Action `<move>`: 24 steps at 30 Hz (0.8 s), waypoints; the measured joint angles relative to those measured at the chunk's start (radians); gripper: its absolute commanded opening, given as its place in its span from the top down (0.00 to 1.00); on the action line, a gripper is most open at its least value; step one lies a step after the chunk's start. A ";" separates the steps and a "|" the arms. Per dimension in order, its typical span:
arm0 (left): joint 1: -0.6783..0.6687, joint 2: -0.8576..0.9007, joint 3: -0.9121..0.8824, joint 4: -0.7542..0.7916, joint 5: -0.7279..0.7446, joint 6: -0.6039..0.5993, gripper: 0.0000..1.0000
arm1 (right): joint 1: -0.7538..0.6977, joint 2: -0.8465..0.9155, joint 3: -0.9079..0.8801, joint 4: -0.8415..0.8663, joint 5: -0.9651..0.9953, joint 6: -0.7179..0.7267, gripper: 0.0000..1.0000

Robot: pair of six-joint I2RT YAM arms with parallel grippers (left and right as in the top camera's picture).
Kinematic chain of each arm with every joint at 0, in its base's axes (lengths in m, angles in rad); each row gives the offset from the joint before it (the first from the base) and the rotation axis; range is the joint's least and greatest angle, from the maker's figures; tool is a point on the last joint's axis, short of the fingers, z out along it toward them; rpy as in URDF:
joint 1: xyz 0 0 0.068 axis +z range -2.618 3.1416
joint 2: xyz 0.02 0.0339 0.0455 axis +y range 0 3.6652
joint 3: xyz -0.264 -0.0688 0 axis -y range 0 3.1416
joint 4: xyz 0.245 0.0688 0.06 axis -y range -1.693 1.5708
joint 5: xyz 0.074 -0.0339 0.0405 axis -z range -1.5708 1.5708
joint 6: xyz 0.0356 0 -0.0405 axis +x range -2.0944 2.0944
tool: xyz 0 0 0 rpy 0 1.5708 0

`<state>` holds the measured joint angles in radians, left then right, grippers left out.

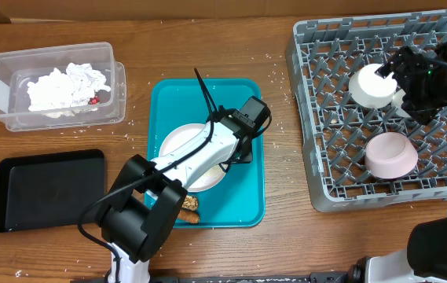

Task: Sort waste into correct bins and load items into the dishwasher
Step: 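Reach left gripper to the white rice plate and grasp its rim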

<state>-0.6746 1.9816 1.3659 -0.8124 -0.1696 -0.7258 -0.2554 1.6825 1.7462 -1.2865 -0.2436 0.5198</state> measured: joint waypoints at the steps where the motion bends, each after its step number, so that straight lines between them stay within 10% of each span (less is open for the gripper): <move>1: -0.001 0.000 -0.002 0.006 0.000 0.000 0.48 | 0.000 0.000 0.000 0.000 0.000 0.000 0.00; 11: -0.016 0.000 -0.002 0.035 0.000 -0.001 0.51 | 0.000 0.000 0.000 0.000 0.000 0.000 0.00; 24: -0.018 0.035 -0.003 0.010 0.000 -0.001 0.80 | 0.000 0.000 0.000 0.000 0.000 0.000 0.00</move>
<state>-0.6926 2.0163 1.3624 -0.8028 -0.1699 -0.7269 -0.2554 1.6825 1.7462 -1.2861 -0.2436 0.5198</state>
